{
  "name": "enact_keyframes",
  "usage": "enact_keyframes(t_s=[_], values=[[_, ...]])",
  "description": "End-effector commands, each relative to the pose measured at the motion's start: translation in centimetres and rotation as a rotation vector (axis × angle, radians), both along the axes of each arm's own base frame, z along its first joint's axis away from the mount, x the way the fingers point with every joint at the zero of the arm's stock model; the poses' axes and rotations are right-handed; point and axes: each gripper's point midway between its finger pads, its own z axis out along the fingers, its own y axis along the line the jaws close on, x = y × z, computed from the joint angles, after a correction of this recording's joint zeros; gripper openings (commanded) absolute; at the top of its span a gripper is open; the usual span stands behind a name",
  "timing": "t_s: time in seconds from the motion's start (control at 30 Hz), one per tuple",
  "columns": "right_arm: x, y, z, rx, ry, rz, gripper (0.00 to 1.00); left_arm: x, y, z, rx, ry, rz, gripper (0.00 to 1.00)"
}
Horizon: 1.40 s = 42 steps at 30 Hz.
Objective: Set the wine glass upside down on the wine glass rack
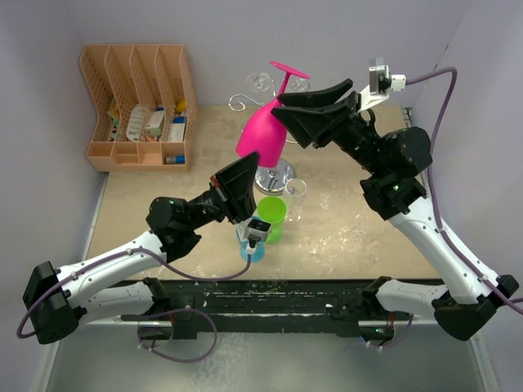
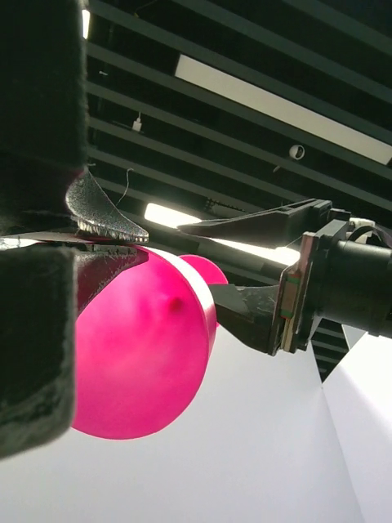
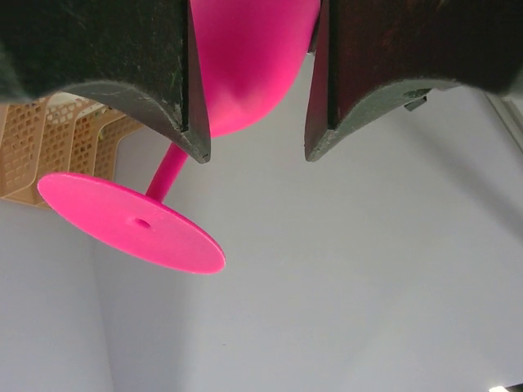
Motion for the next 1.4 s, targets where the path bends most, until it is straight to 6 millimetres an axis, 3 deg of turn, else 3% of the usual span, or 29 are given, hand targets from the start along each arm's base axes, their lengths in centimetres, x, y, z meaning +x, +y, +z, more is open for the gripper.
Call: enact_keyframes(t_s=[0.0, 0.17, 0.33, 0.5, 0.77, 1.17, 1.37], values=[[-1.0, -0.6, 2.1, 0.061, -0.059, 0.025, 0.50, -1.2, 1.0, 1.8, -0.054, -0.068, 0.006, 0.00], [-0.6, -0.9, 1.7, 0.062, -0.046, 0.000, 0.43, -1.1, 1.1, 2.1, -0.059, -0.071, 0.014, 0.00], [-0.9, -2.3, 1.6, 0.055, -0.042, -0.062, 0.29, -1.0, 1.5, 2.4, -0.070, -0.067, 0.031, 0.00], [-0.6, -3.1, 1.0, 0.043, -0.025, -0.113, 0.28, -1.3, 1.4, 1.8, -0.054, -0.074, 0.026, 0.00], [0.9, -2.2, 0.7, 0.039, 0.003, -0.117, 0.25, -1.6, 1.4, 1.4, -0.044, -0.084, 0.019, 0.00], [1.2, -1.0, 0.8, 0.046, -0.012, -0.064, 0.28, -1.7, 0.9, 1.0, -0.029, -0.088, 0.008, 0.00], [0.9, -0.6, 0.9, 0.068, -0.011, -0.024, 0.41, -1.6, 0.5, 0.7, -0.019, -0.087, 0.006, 0.00]])
